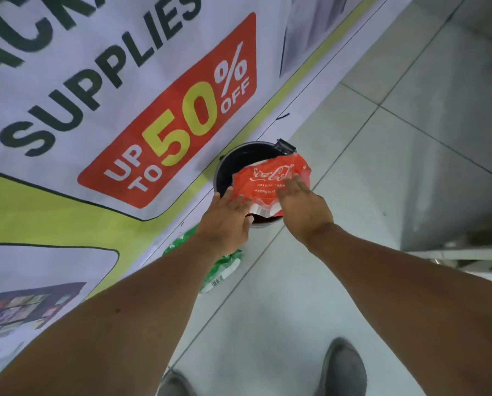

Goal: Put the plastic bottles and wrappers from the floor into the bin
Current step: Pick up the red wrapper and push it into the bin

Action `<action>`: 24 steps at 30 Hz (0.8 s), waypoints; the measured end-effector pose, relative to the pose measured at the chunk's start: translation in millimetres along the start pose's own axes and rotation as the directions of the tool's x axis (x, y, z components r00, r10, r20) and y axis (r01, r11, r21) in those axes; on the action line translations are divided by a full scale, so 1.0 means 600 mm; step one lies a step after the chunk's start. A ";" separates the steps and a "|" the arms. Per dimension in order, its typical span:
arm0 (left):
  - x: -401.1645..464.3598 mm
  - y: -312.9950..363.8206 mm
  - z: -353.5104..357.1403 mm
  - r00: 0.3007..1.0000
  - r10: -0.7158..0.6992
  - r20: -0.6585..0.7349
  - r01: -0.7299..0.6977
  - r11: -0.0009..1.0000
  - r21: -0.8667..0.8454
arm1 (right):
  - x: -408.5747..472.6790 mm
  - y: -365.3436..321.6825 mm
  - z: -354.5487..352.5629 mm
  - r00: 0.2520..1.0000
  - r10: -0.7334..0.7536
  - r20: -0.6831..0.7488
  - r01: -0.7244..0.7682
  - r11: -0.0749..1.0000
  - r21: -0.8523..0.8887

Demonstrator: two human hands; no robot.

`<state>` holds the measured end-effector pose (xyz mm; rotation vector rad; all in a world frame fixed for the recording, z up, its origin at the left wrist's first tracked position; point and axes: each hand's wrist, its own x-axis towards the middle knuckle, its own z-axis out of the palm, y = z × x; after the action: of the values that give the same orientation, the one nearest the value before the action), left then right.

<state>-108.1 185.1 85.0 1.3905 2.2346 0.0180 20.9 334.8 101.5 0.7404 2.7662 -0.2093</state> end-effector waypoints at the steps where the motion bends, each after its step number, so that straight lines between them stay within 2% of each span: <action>1: 0.007 -0.003 0.009 1.000 -0.010 0.020 0.010 1.000 0.011 | 0.004 -0.006 0.006 1.000 -0.021 0.012 0.021 1.000 0.011; 7: 0.047 -0.028 0.038 0.996 -0.041 0.077 0.035 0.996 0.079 | 0.050 -0.021 0.062 0.988 -0.127 0.085 0.119 0.988 0.095; 10: 0.056 -0.030 0.032 0.992 0.007 0.129 -0.024 0.992 0.123 | 0.081 -0.029 0.089 0.968 -0.123 0.217 0.086 0.981 0.176; 12: 0.060 -0.034 0.031 0.997 0.048 0.056 -0.053 0.994 0.091 | 0.095 -0.030 0.095 0.945 -0.095 0.312 0.037 0.981 0.188; 14: 0.054 -0.043 0.033 0.997 0.063 -0.051 -0.061 0.997 0.036 | 0.100 -0.025 0.097 0.939 -0.059 0.338 0.008 0.988 0.152; 16: 0.032 -0.053 0.037 0.992 0.055 -0.110 -0.056 0.998 -0.004 | 0.086 -0.017 0.093 0.967 -0.050 0.251 0.007 0.986 0.169; 20: -0.048 -0.077 0.057 0.978 -0.029 -0.205 0.015 0.998 -0.069 | 0.016 -0.025 0.075 0.991 -0.117 -0.059 0.128 0.966 0.226; 22: -0.099 -0.098 0.085 0.979 -0.102 -0.177 0.090 0.993 -0.076 | -0.031 -0.051 0.078 0.971 -0.193 -0.144 0.226 0.936 0.270; 24: -0.145 -0.123 0.128 0.979 -0.161 -0.127 0.154 0.986 -0.059 | -0.073 -0.082 0.102 0.944 -0.282 -0.168 0.321 0.902 0.288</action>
<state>-106.8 57.5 33.4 1.2144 2.4300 0.1125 46.0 259.1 59.6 0.3919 2.9933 -0.7015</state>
